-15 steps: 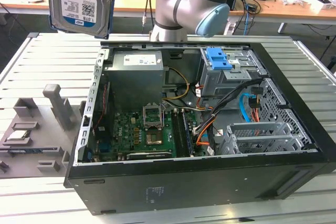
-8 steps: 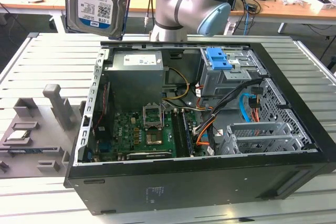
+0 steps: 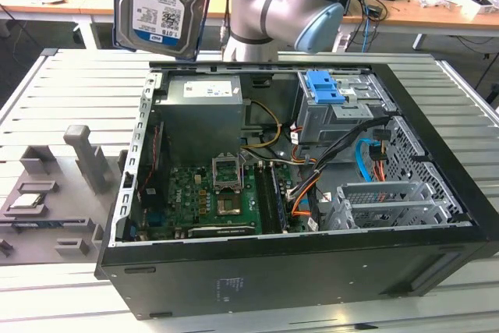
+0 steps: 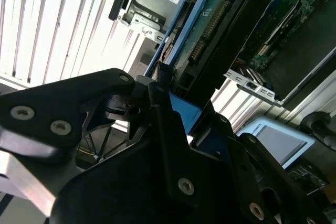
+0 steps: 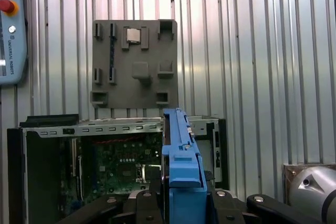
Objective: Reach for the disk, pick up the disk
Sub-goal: 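Pick up the disk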
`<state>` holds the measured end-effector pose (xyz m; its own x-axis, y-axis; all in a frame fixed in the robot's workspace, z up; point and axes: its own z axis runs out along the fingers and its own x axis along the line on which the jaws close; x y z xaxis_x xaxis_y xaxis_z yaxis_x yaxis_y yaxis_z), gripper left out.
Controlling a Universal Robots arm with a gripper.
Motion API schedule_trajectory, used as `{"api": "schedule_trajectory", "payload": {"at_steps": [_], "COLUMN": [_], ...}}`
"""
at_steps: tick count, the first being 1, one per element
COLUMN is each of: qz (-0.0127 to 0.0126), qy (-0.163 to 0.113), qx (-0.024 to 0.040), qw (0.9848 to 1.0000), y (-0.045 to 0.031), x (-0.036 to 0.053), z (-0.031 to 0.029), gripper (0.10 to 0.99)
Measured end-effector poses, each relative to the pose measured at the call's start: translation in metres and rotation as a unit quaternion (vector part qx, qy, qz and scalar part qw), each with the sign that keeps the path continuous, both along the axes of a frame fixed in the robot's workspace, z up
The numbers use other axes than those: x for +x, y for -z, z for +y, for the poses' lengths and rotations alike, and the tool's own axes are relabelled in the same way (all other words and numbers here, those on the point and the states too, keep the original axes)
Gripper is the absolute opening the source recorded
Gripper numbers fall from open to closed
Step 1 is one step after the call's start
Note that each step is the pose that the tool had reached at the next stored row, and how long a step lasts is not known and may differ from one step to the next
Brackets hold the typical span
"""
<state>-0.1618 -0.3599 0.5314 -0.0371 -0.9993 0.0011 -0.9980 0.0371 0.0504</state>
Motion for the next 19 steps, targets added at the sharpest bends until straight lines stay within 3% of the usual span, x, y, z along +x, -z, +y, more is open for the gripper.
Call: {"api": "schedule_trajectory", "payload": {"at_steps": [19], "qz": [0.0003], "qy": [-0.003], "qx": [0.0], "qw": [1.0], "y": [0.0117], "x": [0.0425], "z": [0.0005], "gripper": [0.373]}}
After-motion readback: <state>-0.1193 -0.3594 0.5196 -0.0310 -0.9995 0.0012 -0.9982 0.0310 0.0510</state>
